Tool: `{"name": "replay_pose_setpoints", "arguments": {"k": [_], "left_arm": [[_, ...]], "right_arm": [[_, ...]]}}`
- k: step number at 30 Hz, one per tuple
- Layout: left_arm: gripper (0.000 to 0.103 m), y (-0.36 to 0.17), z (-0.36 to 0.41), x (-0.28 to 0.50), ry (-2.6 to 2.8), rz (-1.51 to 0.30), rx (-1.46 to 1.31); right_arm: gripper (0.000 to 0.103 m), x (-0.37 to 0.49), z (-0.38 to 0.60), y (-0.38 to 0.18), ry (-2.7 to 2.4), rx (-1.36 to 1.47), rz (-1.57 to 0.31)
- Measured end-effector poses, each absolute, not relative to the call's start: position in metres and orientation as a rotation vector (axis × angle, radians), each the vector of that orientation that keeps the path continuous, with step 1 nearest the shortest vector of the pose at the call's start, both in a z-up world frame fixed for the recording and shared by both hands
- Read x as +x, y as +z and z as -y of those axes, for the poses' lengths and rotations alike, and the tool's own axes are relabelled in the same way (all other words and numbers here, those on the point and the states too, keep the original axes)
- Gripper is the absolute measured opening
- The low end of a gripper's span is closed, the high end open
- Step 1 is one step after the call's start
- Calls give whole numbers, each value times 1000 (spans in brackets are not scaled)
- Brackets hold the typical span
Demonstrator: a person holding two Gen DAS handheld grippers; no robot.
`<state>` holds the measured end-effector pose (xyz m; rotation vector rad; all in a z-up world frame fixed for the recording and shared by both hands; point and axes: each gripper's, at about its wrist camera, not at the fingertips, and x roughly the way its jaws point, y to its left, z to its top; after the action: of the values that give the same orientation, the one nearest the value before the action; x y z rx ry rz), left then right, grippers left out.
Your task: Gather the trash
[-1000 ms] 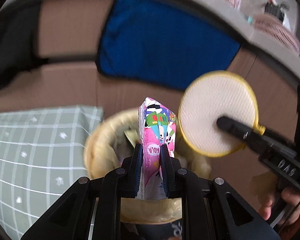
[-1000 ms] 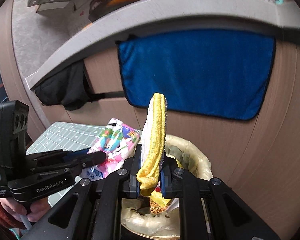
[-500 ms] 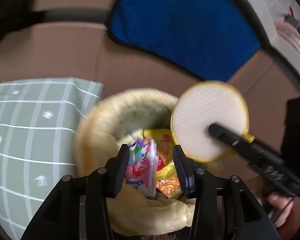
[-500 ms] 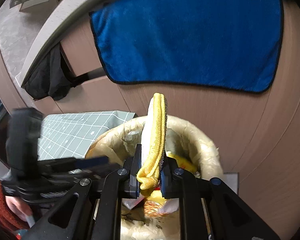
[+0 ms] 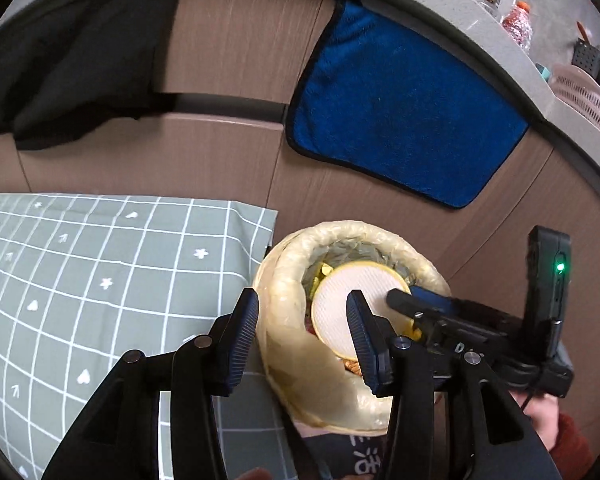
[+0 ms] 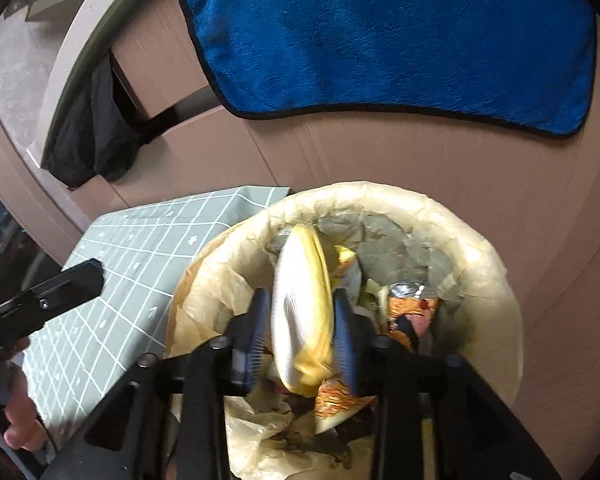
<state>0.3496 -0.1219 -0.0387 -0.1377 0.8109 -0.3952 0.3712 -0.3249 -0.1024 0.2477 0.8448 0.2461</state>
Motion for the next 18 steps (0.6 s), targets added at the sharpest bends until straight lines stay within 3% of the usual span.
{"name": "replay_pose_setpoints", "arguments": {"k": [8,18], "left_arm": [[47,-15,110,294,-400,-764,-119],[47,23,70,153,-299,-579,38]], "right_arm": [[33,302,316,-55,185,177,-741],[34,166,259,7,182,56,-593]]}}
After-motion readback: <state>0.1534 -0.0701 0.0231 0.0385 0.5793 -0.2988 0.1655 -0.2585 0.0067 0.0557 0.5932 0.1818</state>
